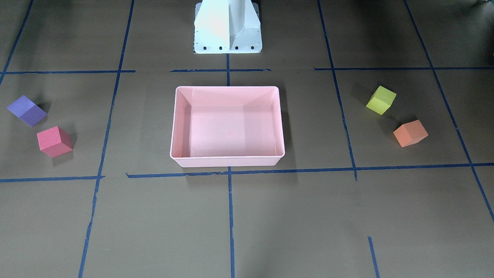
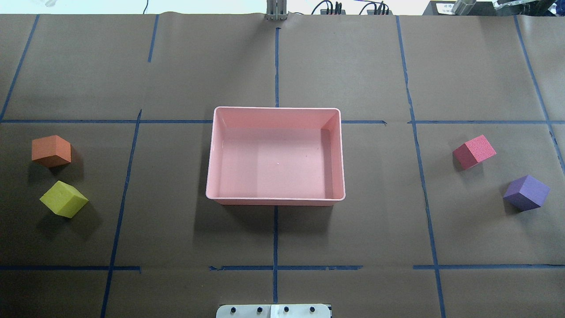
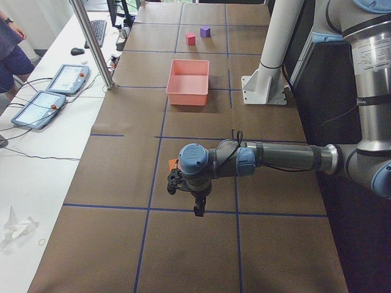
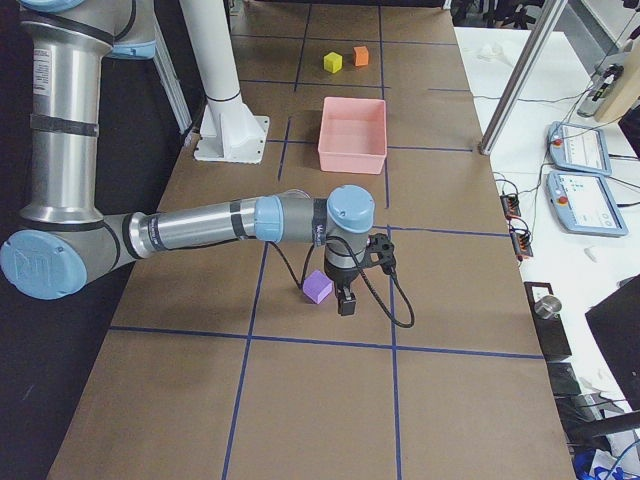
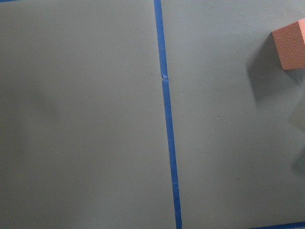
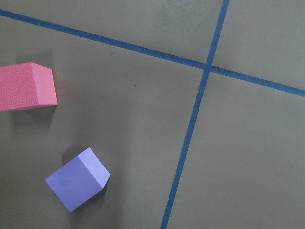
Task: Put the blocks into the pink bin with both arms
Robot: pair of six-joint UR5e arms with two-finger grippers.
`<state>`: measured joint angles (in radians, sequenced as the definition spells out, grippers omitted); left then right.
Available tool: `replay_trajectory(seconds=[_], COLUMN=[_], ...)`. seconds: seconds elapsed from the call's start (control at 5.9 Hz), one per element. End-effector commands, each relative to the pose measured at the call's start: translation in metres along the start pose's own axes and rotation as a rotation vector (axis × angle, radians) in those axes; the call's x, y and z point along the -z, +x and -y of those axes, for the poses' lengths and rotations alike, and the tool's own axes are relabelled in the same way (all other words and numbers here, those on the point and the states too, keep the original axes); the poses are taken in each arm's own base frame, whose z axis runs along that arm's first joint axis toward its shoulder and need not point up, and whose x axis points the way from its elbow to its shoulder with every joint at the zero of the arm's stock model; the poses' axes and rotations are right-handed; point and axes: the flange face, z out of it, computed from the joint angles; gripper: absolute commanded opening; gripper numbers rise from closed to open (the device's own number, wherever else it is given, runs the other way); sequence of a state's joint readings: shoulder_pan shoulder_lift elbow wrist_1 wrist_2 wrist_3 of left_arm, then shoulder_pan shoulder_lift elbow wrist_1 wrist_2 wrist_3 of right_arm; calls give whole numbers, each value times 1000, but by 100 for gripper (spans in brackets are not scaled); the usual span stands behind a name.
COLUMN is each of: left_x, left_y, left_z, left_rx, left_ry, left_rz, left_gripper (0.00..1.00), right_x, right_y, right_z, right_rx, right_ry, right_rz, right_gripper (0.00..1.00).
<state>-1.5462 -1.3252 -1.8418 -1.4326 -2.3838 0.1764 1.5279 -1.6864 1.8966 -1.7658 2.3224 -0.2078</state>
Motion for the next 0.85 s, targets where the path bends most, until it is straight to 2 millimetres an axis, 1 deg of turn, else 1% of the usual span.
replay_trajectory(seconds=[0.0, 0.17, 0.34, 0.51, 0.68], left_x=[0, 1, 1, 2, 2], left_y=[0, 1, 1, 2, 2], left_z=[-1, 4, 3, 3, 3], left_rx=[-8, -9, -7, -9, -10], left_ry=[4, 6, 4, 6, 9], left_rz=[11, 7, 4, 3, 3], left_gripper=[100, 100, 100, 100, 100], right_x=[3, 8, 21, -9, -32], right_y=[-4, -23, -88, -115, -111], right_z=[4, 18, 84, 104, 117], right_rx=[10, 43, 200, 249, 197], right_ry=[9, 31, 59, 8, 32], right_rz=[12, 67, 71, 65, 72], right_gripper=[100, 100, 100, 100, 100])
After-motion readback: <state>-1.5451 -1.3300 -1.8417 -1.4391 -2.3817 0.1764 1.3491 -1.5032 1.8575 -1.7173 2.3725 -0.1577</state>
